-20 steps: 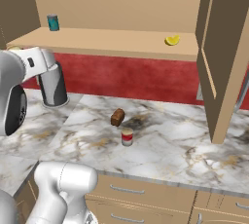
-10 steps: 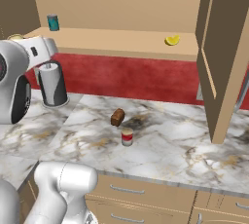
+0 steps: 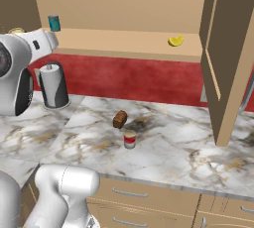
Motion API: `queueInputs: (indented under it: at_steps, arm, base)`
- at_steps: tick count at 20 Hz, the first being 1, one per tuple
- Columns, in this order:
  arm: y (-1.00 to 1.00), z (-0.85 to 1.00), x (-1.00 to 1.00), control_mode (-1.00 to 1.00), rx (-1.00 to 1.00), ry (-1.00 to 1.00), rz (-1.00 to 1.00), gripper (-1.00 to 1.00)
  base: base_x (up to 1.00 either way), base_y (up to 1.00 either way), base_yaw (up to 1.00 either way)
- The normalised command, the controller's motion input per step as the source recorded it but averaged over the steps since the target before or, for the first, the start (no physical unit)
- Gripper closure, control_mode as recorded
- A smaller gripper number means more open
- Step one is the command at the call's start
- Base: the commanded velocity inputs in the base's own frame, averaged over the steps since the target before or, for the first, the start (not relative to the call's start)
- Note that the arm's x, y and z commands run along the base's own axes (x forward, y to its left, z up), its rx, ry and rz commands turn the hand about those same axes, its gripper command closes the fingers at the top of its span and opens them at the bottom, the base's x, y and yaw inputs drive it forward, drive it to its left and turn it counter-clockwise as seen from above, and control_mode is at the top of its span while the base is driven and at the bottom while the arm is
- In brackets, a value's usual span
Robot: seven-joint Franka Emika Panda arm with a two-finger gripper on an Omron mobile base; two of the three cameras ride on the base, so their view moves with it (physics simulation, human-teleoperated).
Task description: Pick the cans from the counter and place them in their designated side in the cabinet.
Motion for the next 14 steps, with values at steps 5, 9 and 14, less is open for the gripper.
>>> queueInputs:
  at_steps: [5, 9, 14]
  arm:
    - [0.08, 0.08, 0.2, -1.0, 0.0, 0.0, 0.0, 1.0]
    - [0.09, 0.05, 0.22, -1.0, 0.0, 0.0, 0.0, 1.0]
    - [0.08, 0.0, 0.23, -1.0, 0.0, 0.0, 0.0, 1.0]
  base:
    - [0.0, 0.0, 0.0]
    - [0.0, 0.0, 0.0]
    - [0.0, 0.0, 0.0]
